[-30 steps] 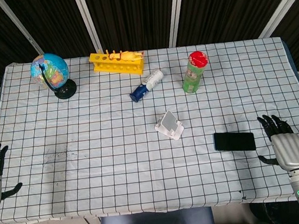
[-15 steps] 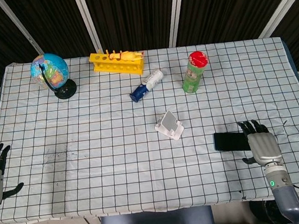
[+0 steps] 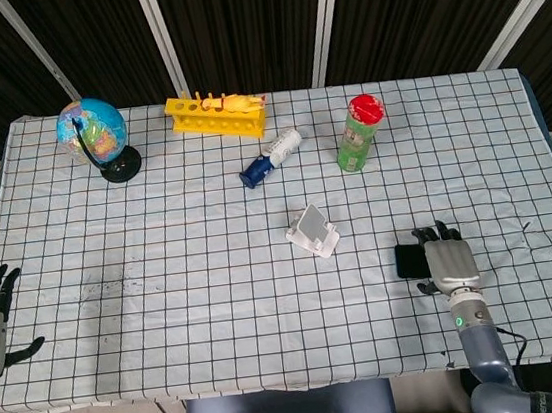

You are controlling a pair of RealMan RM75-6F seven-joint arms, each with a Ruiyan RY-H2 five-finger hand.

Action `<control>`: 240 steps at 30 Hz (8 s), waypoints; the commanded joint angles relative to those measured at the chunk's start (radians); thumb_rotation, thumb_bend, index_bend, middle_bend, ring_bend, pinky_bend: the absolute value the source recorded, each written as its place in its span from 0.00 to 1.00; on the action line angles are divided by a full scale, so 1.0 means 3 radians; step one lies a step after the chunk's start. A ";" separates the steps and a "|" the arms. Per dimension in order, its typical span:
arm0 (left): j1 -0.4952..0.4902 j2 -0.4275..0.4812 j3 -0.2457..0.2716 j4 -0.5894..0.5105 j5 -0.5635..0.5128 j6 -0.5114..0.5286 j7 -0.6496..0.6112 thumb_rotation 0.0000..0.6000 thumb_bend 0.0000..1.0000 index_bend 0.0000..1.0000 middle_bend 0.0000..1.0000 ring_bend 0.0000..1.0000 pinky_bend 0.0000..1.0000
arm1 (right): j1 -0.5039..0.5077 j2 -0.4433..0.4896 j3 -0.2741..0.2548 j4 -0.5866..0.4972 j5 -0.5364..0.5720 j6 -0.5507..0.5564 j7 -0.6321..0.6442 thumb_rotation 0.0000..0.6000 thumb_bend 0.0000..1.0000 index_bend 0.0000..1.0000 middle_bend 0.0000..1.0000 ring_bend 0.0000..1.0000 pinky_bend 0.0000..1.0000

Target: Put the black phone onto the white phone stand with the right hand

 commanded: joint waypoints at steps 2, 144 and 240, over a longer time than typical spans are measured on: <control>-0.0002 0.0004 0.0000 0.0000 -0.0003 -0.0005 -0.0010 1.00 0.00 0.00 0.00 0.00 0.00 | 0.0060 -0.0068 0.0021 0.0046 0.0108 0.0030 -0.0024 1.00 0.24 0.21 0.21 0.00 0.14; 0.0001 0.0025 0.0010 -0.0021 -0.0016 0.0002 -0.0057 1.00 0.00 0.00 0.00 0.00 0.00 | 0.0290 -0.0655 0.1084 -0.0246 0.0321 0.0274 0.2704 1.00 0.40 0.65 0.73 0.58 0.22; -0.0039 0.0106 -0.0005 -0.0081 -0.0130 -0.0124 -0.0218 1.00 0.00 0.00 0.00 0.00 0.00 | 0.0786 -0.1590 0.1360 0.0392 0.0530 0.0347 0.2195 1.00 0.28 0.49 0.52 0.36 0.18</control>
